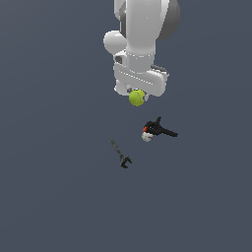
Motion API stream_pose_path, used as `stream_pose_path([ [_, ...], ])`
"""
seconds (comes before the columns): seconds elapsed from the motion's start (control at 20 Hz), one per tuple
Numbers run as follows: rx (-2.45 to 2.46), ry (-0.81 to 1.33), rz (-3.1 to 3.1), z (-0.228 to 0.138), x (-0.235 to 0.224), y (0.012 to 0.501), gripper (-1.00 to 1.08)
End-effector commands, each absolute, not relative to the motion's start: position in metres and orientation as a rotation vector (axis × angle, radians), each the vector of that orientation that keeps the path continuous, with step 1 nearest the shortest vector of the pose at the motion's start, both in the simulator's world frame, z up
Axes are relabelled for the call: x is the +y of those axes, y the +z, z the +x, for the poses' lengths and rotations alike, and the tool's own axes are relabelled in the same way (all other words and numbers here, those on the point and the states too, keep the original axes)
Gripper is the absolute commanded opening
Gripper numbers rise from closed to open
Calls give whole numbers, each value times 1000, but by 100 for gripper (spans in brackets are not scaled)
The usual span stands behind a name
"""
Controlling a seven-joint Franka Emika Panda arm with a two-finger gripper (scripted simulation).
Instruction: Pick up a designated object from a clutter of objects.
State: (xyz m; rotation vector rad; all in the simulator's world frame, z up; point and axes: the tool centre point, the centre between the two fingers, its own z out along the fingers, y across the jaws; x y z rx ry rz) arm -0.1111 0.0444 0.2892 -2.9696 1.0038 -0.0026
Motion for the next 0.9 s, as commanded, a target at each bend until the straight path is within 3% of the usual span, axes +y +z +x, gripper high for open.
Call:
stream_pose_path([
  [0.0,1003,-2,-2970,-118,31,308,-100],
  [0.45,1006,0,-2974,-133,-2,356,-100],
  [0.85,1007,0,-2975,-136,-12,369,-100],
])
